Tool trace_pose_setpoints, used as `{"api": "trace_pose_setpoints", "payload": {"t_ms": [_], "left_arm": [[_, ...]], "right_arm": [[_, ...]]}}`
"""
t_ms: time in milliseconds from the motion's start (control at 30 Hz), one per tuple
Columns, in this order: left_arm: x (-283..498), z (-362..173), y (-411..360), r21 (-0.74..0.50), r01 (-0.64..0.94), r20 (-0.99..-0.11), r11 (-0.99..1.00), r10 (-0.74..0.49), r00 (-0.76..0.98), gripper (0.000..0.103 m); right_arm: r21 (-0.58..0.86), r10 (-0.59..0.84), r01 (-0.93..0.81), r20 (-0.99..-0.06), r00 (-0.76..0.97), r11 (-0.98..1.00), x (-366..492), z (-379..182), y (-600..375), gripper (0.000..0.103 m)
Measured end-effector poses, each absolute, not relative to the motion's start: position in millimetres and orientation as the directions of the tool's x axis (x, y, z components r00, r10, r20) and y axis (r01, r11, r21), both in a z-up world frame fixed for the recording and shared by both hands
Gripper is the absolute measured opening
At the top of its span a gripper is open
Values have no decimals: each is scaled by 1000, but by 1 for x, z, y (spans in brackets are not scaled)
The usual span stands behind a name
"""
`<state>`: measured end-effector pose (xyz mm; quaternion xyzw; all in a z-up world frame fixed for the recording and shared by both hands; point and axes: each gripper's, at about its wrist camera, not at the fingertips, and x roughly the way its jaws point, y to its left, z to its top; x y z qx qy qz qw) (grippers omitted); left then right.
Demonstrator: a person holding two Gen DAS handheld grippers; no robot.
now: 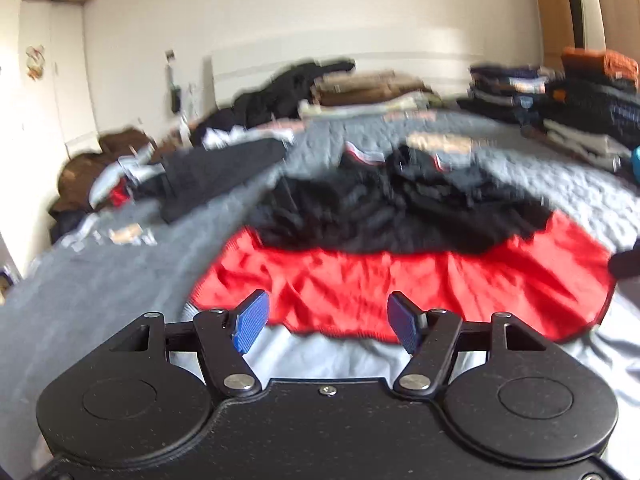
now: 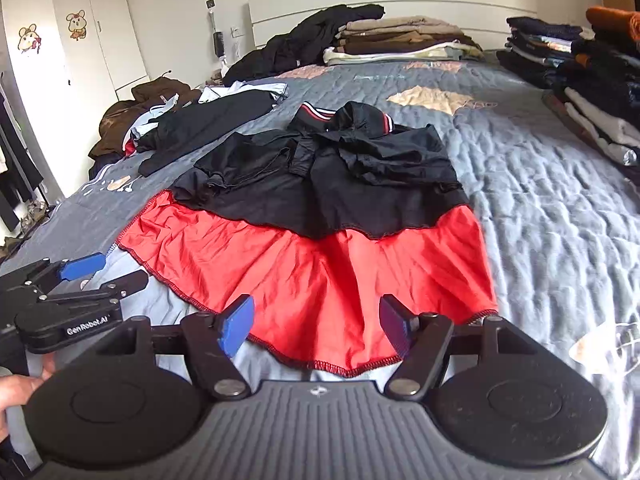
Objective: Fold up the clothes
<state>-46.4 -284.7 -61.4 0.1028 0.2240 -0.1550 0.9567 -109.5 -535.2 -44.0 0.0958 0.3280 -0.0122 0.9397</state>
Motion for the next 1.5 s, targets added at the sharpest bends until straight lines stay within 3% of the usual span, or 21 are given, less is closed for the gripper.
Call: {"api": "trace_pose_setpoints", "payload": {"t_ms": [233, 500, 767, 867, 1000, 1233, 1300, 1433, 1500], "left_arm": [[-67, -38, -257, 111, 323, -394, 940, -256, 882, 72], [-90, -11, -226, 91, 301, -317, 949, -259, 913, 73], [-87, -23, -192, 141, 305, -337, 942, -244, 909, 76], [-84, -28, -185, 91, 294, -317, 952, -252, 914, 82], [-68, -36, -186, 45, 280, -344, 959, -248, 905, 82], [-50, -59, -198, 8, 282, -350, 959, -262, 900, 82], [-44, -61, -208, 37, 303, -394, 952, -264, 880, 82], [-51, -65, -212, 100, 334, -364, 937, -278, 889, 84], [-46, -69, -213, 79, 336, -393, 939, -280, 876, 84]], "right_arm": [[189, 60, 51, -536, 842, 981, -155, -8, -502, 71], [179, 75, 30, -550, 832, 983, -161, -1, -484, 73], [192, 119, -17, -532, 838, 981, -124, 12, -465, 73], [180, 131, -43, -513, 848, 983, -118, 19, -458, 73], [209, 139, -43, -467, 873, 977, -126, 14, -460, 74], [149, 107, -40, -476, 873, 988, -127, -9, -470, 73], [162, 114, -43, -463, 879, 986, -128, -9, -473, 74], [195, 121, -31, -470, 874, 980, -120, -13, -477, 74], [204, 117, -19, -479, 870, 979, -115, -15, -477, 74]]}}
